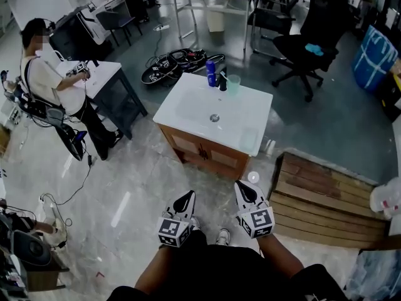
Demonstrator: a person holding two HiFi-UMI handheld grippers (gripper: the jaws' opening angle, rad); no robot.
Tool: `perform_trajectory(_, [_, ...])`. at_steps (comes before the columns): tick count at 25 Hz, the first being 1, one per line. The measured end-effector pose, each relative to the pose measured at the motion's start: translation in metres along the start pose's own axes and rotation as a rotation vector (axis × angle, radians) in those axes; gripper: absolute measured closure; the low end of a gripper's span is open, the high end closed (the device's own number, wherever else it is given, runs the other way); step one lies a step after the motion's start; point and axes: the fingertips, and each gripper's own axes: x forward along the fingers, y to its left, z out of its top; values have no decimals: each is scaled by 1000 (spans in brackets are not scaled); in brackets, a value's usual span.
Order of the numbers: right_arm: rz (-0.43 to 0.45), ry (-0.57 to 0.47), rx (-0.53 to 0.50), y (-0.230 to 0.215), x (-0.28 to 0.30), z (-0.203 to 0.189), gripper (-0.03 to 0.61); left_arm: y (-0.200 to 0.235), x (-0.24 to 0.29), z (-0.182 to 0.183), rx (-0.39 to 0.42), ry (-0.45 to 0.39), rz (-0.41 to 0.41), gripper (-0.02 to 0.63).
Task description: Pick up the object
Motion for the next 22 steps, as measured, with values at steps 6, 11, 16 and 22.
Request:
perform_trajectory(6, [-35, -4, -3, -17, 27, 7, 560, 16, 27, 5, -2, -10, -33, 600])
perform_trajectory(11, [-64, -14, -14, -30, 58, 17, 560, 41, 53, 16, 9, -21, -60, 600])
perform_trajectory(16, [-91, -25, -8, -41, 100, 29, 560, 78, 84, 31, 21, -25, -77, 600])
perform_trajectory(22, [-128, -11, -20, -54, 147, 36, 560, 115, 124, 48, 29, -29, -124, 600])
